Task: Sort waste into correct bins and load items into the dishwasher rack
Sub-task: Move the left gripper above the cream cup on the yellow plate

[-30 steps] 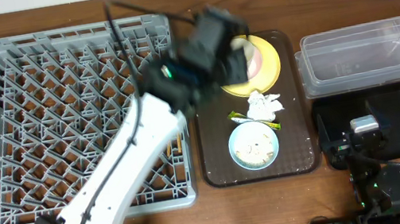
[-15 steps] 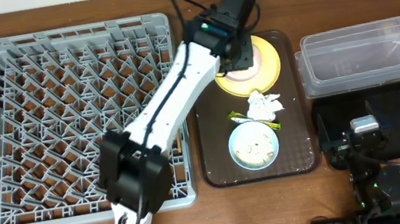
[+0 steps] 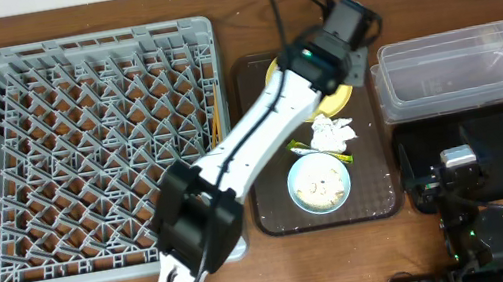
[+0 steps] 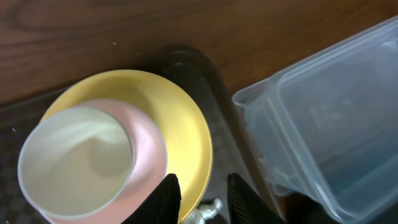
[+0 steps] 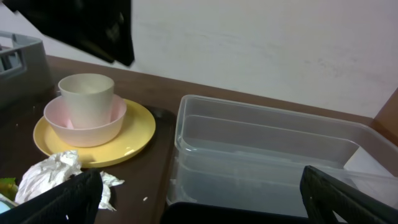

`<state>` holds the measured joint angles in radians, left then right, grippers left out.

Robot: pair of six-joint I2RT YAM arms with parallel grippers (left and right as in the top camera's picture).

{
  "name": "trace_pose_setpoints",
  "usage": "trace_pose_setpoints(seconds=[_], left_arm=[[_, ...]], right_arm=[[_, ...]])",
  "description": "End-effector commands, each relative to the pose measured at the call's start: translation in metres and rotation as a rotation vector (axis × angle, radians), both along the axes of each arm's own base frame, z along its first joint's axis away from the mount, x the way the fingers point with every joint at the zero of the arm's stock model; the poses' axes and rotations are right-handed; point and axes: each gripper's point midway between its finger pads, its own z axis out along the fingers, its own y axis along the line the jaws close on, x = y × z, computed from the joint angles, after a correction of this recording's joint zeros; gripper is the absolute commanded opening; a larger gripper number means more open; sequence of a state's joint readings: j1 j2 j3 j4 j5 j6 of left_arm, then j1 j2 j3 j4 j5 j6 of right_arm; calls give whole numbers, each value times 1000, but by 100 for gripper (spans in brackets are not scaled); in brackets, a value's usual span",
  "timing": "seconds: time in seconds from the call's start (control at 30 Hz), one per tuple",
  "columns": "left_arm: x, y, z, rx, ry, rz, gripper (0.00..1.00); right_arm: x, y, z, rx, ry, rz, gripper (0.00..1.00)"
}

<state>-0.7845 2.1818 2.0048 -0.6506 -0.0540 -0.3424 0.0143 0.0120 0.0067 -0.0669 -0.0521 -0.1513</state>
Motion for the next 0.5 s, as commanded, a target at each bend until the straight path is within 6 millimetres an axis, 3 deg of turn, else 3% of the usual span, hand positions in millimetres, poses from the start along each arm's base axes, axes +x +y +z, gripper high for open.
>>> trace_pose_setpoints(seconds=[0.0,0.23,0.47], left_arm=[[18,19,-30,151,-63,64,29],[28,25,-65,216,-46,44,29],[35,28,-62,203,-56,57,29]], right_arm=[[0,-2,0,-11,-1,-5,99],[0,-2,0,-11,-1,-5,99],[0,-2,0,-11,-1,-5,99]])
